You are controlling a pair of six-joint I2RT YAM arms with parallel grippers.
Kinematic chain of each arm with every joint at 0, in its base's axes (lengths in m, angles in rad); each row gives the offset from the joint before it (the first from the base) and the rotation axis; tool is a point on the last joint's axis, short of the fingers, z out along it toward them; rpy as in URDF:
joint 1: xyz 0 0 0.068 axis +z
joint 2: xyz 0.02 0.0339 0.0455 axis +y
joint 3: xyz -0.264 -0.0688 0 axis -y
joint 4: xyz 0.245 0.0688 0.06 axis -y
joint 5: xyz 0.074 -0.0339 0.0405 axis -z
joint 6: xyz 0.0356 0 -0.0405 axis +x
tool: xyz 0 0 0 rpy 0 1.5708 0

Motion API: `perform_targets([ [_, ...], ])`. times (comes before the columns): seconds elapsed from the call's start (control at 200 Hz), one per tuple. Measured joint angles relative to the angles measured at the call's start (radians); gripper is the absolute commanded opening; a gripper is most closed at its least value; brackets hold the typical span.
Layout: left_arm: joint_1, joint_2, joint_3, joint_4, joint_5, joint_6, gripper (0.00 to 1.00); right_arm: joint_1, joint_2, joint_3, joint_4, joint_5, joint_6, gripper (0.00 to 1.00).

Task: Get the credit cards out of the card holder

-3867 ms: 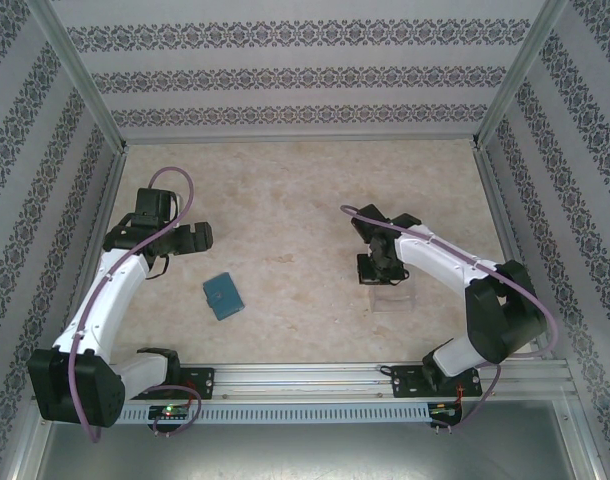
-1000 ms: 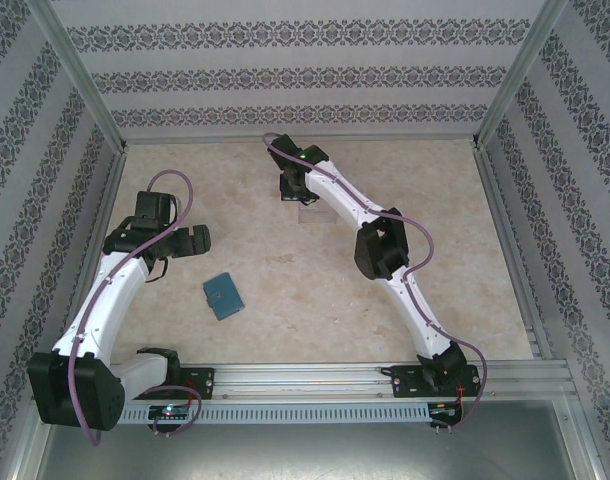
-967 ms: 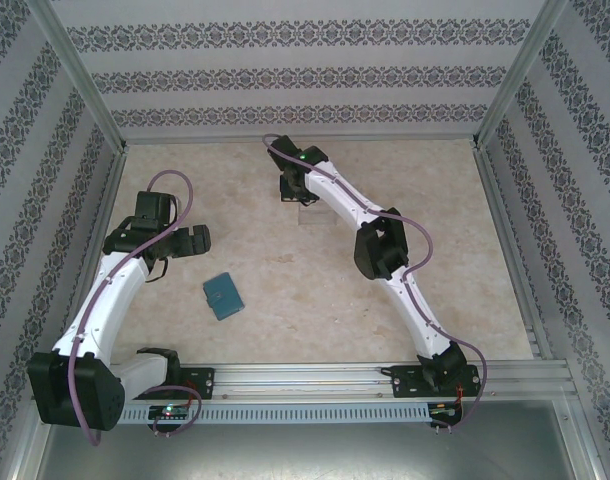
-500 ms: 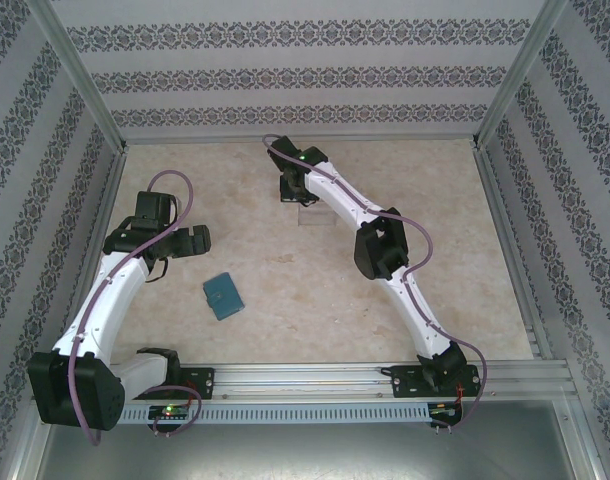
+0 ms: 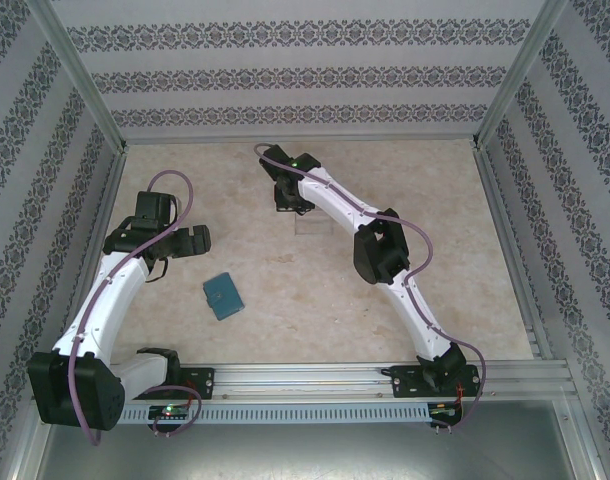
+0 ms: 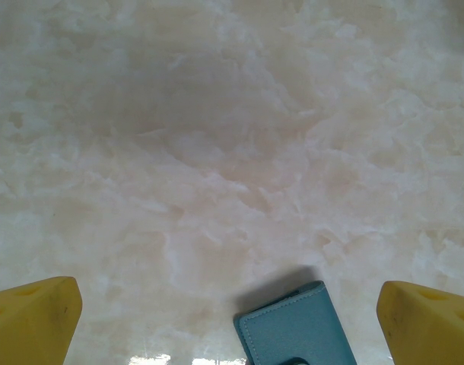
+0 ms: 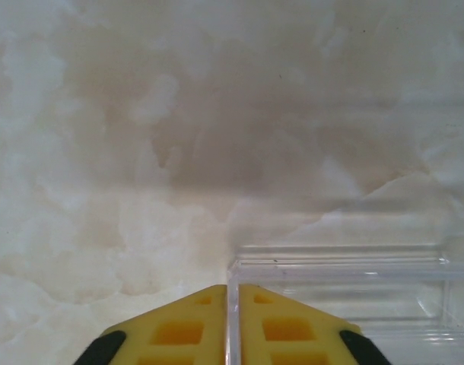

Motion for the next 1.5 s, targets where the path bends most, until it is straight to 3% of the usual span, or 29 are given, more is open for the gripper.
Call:
perform_targets([
  [0.215,0.000,0.029,0.000,-0.026,0.002,-0.012,1.00,0.000,-0.002,0.000,-0.014,0.000,0.001,0.25],
  [0.495,-0.021,0.080,0.000,-0.060,0.048,-0.126,1.00,0.000,-0.111,-0.044,-0.027,-0.008,-0.006,0.26],
  [0.774,-0.147,0.120,-0.018,-0.090,0.046,-0.315,1.00,0.000,-0.292,-0.183,0.011,-0.025,-0.024,0.26],
  [1.064,-0.314,0.155,-0.153,-0.087,0.023,-0.530,1.00,0.000,-0.380,-0.349,0.066,-0.045,-0.042,0.26],
  [1.279,-0.379,0.191,-0.207,-0.050,0.019,-0.640,1.00,0.000,-0.389,-0.382,0.086,-0.068,-0.059,0.26],
  [1.499,-0.388,0.263,-0.214,0.019,0.023,-0.679,1.00,-0.001,-0.412,-0.411,0.101,-0.073,-0.063,0.26],
])
